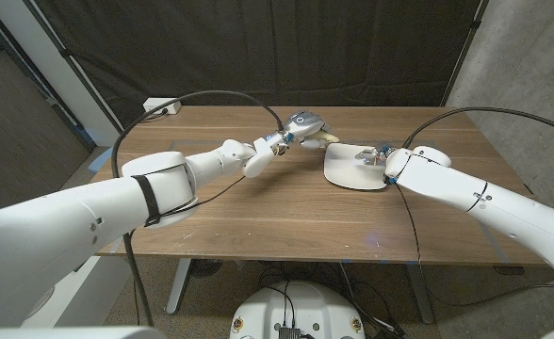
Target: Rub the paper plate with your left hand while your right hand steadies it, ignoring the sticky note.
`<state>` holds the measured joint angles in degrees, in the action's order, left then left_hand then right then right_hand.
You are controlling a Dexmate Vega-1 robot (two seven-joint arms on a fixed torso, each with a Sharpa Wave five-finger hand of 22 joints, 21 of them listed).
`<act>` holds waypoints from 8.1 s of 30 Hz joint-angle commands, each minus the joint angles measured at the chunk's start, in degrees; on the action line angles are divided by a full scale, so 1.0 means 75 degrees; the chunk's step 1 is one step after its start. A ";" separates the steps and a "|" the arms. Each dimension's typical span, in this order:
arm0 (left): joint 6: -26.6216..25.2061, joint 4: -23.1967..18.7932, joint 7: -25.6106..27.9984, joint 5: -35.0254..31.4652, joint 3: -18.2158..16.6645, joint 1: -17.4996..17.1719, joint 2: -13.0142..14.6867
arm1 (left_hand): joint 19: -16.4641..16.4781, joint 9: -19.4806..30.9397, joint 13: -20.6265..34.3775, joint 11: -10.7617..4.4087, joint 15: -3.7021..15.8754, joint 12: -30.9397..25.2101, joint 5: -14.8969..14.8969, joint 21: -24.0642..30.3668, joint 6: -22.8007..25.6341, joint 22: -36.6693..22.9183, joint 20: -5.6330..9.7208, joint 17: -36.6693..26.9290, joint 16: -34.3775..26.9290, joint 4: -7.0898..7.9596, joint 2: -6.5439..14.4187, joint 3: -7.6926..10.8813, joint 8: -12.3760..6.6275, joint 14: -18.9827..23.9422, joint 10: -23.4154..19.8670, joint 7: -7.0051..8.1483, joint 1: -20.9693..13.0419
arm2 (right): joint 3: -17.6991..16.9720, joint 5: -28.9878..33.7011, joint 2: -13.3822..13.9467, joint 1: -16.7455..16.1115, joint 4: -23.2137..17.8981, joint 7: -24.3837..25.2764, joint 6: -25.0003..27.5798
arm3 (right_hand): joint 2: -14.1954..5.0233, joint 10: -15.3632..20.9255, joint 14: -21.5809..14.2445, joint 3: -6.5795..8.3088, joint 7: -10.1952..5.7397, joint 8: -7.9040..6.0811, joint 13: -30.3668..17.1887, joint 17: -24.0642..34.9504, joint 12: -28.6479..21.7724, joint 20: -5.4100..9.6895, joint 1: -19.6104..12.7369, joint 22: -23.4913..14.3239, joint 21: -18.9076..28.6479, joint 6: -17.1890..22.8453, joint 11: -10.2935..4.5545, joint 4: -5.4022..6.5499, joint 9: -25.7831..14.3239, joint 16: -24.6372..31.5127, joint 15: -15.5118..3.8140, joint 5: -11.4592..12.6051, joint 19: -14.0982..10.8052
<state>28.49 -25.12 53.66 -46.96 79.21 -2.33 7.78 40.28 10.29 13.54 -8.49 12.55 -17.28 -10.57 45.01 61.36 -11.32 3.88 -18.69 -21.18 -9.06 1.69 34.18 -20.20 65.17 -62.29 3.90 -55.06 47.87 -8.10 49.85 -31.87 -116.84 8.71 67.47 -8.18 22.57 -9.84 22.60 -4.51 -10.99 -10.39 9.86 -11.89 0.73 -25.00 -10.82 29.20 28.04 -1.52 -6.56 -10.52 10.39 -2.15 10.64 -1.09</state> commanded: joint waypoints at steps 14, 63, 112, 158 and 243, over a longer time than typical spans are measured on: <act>-0.1651 0.0625 -0.0213 0.0630 0.1413 -0.0046 -0.0852 | -0.0210 -0.0007 -0.0116 -0.0102 0.0089 0.0239 0.0058 0.0150 0.0341 -0.0003 0.0556 -0.0087 0.0056 0.0048 0.0234 0.0027 0.0215 0.0076 0.0012 -0.0089 -0.0287 | -0.0093 -0.0134 0.0056 -0.0109 -0.0055 0.0056 -0.0074 | -0.0028 0.0062 -0.0038 -0.0035 -0.0031 0.0007 -0.0019 0.0027 -0.0051 0.0023 0.0045 -0.0026 -0.0029 0.0016 0.0013 -0.0019 -0.0045 0.0030 -0.0117 -0.0019 -0.0002; -0.4631 0.0040 -0.3790 0.1311 0.2045 0.0064 -0.2068 | -0.1317 -0.0008 -0.0320 -0.0360 0.0061 0.1020 0.0078 0.0280 -0.2298 0.0102 0.0019 -0.0386 0.0860 0.0741 0.0669 0.0060 0.1390 -0.1036 0.2455 0.0470 0.0303 | -0.0439 -0.0284 0.0194 -0.0352 0.0109 0.0037 -0.0475 | -0.0010 0.0100 -0.0035 -0.0092 -0.0023 0.0005 -0.0020 0.0031 -0.0060 0.0008 0.0095 -0.0028 -0.0066 0.0011 0.0011 -0.0011 -0.0045 0.0027 -0.0109 -0.0027 0.0006; -0.3768 0.0627 -0.1418 0.0669 0.1894 0.0009 -0.2172 | -0.2270 0.0123 -0.0010 -0.0365 0.0033 0.0168 -0.0234 -0.0665 -0.0770 0.0033 -0.0443 -0.0619 0.0763 0.0357 -0.1013 -0.0787 0.0286 -0.2640 0.1801 0.0953 0.0726 | -0.0690 -0.0083 0.0311 -0.0553 0.0236 -0.0169 -0.0971 | 0.0002 0.0116 -0.0077 -0.0212 -0.0038 0.0034 -0.0020 0.0064 -0.0058 0.0013 0.0397 -0.0031 -0.0116 -0.0087 0.0013 0.0177 -0.0046 0.0051 -0.0109 -0.0064 0.0038; -0.6239 -0.2164 -0.4609 0.0060 0.1281 -0.0180 -0.1207 | 0.0327 0.0139 -0.0207 0.0362 -0.0213 0.0885 -0.0006 -0.0334 -0.1707 0.0179 -0.0326 0.0679 0.1234 0.0572 -0.0939 -0.0141 0.1194 -0.2300 0.2442 -0.0052 0.1566 | -0.0923 0.0010 0.0354 -0.0822 0.0144 -0.0052 -0.1429 | 0.0063 0.0085 -0.0108 -0.0396 -0.0075 0.0070 -0.0023 0.0078 -0.0043 0.0039 0.0860 -0.0033 -0.0181 -0.0355 0.0010 0.0461 -0.0048 0.0059 -0.0125 -0.0078 0.0098; -0.5122 0.0088 -0.6092 -0.0251 0.2192 0.0374 -0.2249 | -0.0127 0.0258 0.0708 -0.0327 0.0091 0.0233 0.0051 -0.0648 0.0446 0.0085 0.0045 0.0047 0.0438 0.0179 -0.0442 -0.0117 0.0143 -0.0855 0.0553 0.0208 -0.0104 | -0.1235 0.0039 0.0565 -0.1081 0.0124 -0.0163 -0.1700 | 0.0122 0.0068 -0.0095 -0.0456 -0.0073 0.0021 -0.0024 0.0034 -0.0040 0.0032 0.1148 -0.0032 -0.0257 -0.0450 0.0060 0.0607 -0.0042 0.0009 -0.0125 -0.0027 0.0109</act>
<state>-10.70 -32.02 16.88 -55.00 88.47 -3.57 -5.33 39.79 12.09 18.77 -10.65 9.31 -15.45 -10.14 40.24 64.00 -10.54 3.78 -18.23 -17.97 -7.97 -1.80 33.36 -18.87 58.25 -57.53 5.33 -55.78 38.87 -7.58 53.88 -40.06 -116.44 7.88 55.21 -7.35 22.94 -10.04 19.05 -5.43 -10.60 -10.39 10.14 -11.89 0.72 -16.78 -10.83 27.42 24.65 -1.15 -2.36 -10.67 10.61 -2.35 10.20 -0.68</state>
